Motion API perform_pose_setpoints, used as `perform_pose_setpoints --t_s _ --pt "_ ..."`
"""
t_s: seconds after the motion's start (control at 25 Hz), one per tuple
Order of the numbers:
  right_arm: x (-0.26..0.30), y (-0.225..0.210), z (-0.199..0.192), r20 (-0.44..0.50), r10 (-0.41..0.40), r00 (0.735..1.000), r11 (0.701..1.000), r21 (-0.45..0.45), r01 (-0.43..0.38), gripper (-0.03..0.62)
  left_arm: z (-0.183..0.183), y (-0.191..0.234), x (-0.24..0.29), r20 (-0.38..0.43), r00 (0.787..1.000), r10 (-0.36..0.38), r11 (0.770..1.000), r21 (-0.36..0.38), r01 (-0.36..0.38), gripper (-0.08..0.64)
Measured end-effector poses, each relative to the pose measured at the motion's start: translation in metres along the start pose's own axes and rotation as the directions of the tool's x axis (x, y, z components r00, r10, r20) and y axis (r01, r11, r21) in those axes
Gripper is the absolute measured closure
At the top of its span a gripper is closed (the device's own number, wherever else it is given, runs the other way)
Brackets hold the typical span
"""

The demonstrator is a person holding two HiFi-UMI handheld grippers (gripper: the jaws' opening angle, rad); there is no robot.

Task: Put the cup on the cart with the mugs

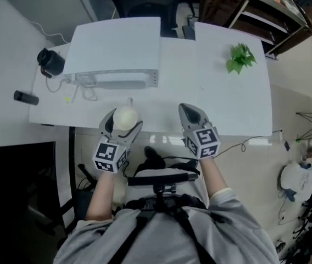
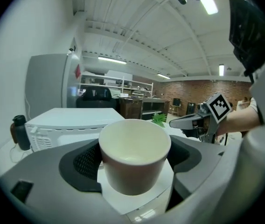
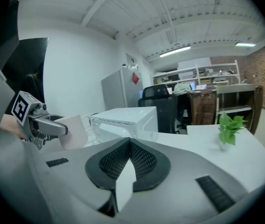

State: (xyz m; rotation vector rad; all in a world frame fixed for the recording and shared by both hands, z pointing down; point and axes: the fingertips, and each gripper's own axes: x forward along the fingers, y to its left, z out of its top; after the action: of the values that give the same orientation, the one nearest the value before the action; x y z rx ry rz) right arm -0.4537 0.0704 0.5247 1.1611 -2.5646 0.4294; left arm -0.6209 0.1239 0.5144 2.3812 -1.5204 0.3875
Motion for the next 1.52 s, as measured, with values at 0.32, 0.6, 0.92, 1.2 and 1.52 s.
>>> perform_pose_setpoints --t_s 0.32,0.6,0.92,1.2,1.52 --pt "-0.123 -0.114 -0.035 0.027 -0.231 0.973 0.969 0.102 0.227 0.589 0.020 -0.135 0.073 -0.028 0.980 -0.199 0.976 0.090 0.200 0.141" --pt "-0.241 -0.188 -0.065 0.046 -0.382 0.923 0.913 0.173 0.369 0.589 0.024 -0.268 0.117 -0.057 0.931 -0.360 0.922 0.129 0.365 0.141" --pt "-0.365 -0.260 -0.093 0.075 -0.528 0.846 0.832 0.244 0.498 0.589 0.035 -0.416 0.162 -0.090 0.853 -0.515 0.830 0.196 0.522 0.141" --pt "-0.474 -0.310 -0.125 0.070 -0.688 0.722 0.699 0.329 0.634 0.589 0.047 -0.541 0.192 -0.146 0.732 -0.665 0.688 0.261 0.677 0.141" --pt "-0.610 -0.334 -0.165 0.000 -0.889 0.458 0.414 0.425 0.805 0.589 0.044 -0.669 0.209 -0.253 0.525 -0.813 0.446 0.309 0.840 0.141"
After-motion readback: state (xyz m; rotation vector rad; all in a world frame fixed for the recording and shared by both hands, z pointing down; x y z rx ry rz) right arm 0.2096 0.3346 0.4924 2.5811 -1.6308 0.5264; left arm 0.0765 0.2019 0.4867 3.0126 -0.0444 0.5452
